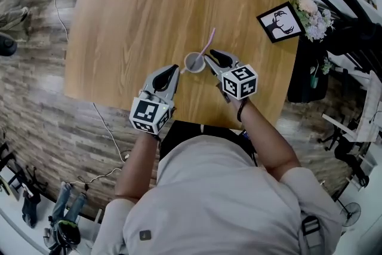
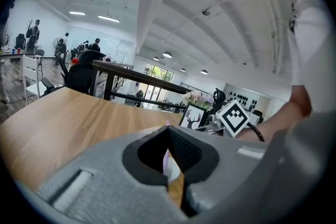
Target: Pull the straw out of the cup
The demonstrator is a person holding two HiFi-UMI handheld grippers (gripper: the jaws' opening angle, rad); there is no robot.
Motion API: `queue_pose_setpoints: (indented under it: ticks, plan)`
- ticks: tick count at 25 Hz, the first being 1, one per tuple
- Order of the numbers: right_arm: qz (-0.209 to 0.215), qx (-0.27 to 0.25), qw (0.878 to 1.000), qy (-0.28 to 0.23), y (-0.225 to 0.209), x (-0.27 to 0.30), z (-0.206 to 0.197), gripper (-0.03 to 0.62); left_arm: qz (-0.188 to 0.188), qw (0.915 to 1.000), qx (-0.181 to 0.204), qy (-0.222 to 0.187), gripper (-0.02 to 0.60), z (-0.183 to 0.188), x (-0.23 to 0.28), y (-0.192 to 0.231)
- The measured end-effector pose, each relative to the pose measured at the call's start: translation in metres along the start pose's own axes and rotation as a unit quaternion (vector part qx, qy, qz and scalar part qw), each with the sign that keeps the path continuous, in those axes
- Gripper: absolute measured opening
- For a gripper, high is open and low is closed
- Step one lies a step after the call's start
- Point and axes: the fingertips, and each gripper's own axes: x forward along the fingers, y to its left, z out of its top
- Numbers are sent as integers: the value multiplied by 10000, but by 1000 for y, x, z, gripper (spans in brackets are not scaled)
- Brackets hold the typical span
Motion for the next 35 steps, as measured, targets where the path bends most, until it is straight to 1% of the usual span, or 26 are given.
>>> queue_pose_setpoints:
  ticks: [5, 11, 14, 19, 28, 35]
  plan:
    - [-5, 122, 9998, 173, -7, 21, -11, 120, -48, 9999, -21, 118, 3, -6, 4, 11]
    - [-64, 197, 9996, 184, -15, 35, -14, 107, -23, 9997, -71, 222, 3, -14, 3, 21]
    - [-53, 157, 9997, 187, -15, 41, -12, 73, -16, 9996, -78, 268, 3, -16, 0, 24]
    - [135, 14, 9998, 162, -10, 45, -11, 42, 21, 9994, -209, 259, 5, -19, -1, 26]
    - [243, -308, 9992, -82, 0, 26, 4, 37, 127, 9996, -190, 182, 3, -16, -4, 13]
    - [447, -512, 9967, -439, 11, -10, 25, 35, 204, 9998, -19, 19, 3, -7, -4, -18]
